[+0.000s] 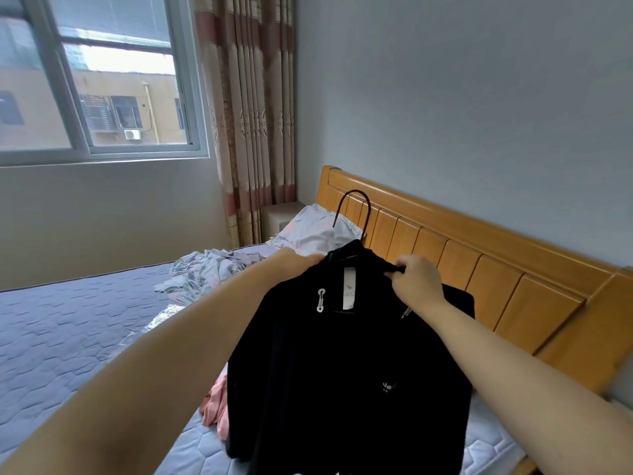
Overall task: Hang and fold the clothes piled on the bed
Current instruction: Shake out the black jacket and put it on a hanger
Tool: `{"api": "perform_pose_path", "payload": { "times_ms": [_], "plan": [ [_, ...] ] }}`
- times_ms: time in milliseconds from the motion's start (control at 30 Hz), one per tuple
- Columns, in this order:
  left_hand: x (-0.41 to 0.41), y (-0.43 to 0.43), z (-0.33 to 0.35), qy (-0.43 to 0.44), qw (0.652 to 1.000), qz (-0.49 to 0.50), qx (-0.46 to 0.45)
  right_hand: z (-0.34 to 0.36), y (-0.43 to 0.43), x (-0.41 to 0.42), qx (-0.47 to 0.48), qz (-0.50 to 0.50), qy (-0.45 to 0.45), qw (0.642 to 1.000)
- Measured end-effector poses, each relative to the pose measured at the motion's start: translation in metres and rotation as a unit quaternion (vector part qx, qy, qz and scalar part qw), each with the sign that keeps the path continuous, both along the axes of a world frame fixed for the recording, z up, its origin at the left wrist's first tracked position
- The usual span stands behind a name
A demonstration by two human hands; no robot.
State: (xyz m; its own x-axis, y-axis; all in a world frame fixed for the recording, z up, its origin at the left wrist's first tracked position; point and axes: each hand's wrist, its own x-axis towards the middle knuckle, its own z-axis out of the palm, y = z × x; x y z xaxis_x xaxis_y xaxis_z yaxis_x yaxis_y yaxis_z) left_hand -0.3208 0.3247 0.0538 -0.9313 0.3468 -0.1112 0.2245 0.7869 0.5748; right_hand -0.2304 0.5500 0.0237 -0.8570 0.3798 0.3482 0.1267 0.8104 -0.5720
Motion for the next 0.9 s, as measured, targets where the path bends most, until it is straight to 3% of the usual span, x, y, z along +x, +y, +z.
{"api": "perform_pose_path", "payload": {
  "times_ms": [100, 200, 267, 333, 367, 400, 433, 467, 500, 567, 700, 767, 800, 833, 900],
  "plan": [
    [0.001, 0.002, 0.004, -0.033, 0.999, 0.012, 0.02, -0.007, 0.0, 0.002, 0.015, -0.005, -0.013, 1.0],
    [-0.005, 0.006, 0.002, 0.011, 1.0, -0.009, 0.007, -0.015, -0.002, 0.005, 0.02, 0.003, -0.028, 0.999],
    [-0.009, 0.009, 0.006, 0.011, 0.987, 0.044, 0.152, -0.019, -0.001, 0.007, 0.02, 0.005, -0.034, 0.999],
    [-0.014, 0.01, 0.014, -0.083, 0.911, 0.099, 0.392, -0.019, 0.002, 0.011, 0.001, 0.024, -0.043, 0.999],
    [-0.012, 0.01, 0.018, -0.138, 0.872, 0.084, 0.461, -0.018, 0.004, 0.013, -0.021, 0.04, -0.045, 0.998],
    [-0.012, 0.011, 0.018, -0.166, 0.876, 0.043, 0.451, -0.016, 0.004, 0.015, -0.041, 0.055, -0.043, 0.997],
    [-0.012, 0.013, 0.017, -0.158, 0.915, -0.009, 0.37, -0.015, 0.004, 0.016, -0.05, 0.062, -0.032, 0.996],
    [-0.01, 0.016, 0.015, -0.104, 0.964, -0.061, 0.235, -0.014, 0.003, 0.016, -0.049, 0.061, -0.018, 0.997],
    [-0.007, 0.018, 0.015, -0.036, 0.989, -0.096, 0.108, -0.015, 0.002, 0.014, -0.044, 0.054, -0.005, 0.998],
    [-0.003, 0.022, 0.014, 0.055, 0.991, -0.123, -0.027, -0.016, 0.002, 0.011, -0.027, 0.029, 0.003, 0.999],
    [-0.002, 0.01, 0.007, 0.019, 0.984, -0.163, -0.073, -0.02, 0.0, 0.01, -0.001, -0.01, 0.029, 1.0],
    [-0.002, 0.005, -0.007, 0.066, 0.978, -0.189, -0.059, -0.013, -0.002, 0.011, -0.03, 0.036, 0.012, 0.999],
    [-0.004, 0.004, -0.014, 0.107, 0.975, -0.19, -0.033, -0.008, 0.0, 0.011, -0.071, 0.094, -0.037, 0.992],
    [-0.004, 0.003, -0.018, 0.143, 0.972, -0.188, 0.001, -0.002, 0.004, 0.013, -0.13, 0.169, -0.117, 0.97],
    [-0.008, 0.0, -0.023, 0.159, 0.968, -0.181, 0.065, 0.008, 0.016, 0.012, -0.33, 0.285, -0.261, 0.861]
  ]
}}
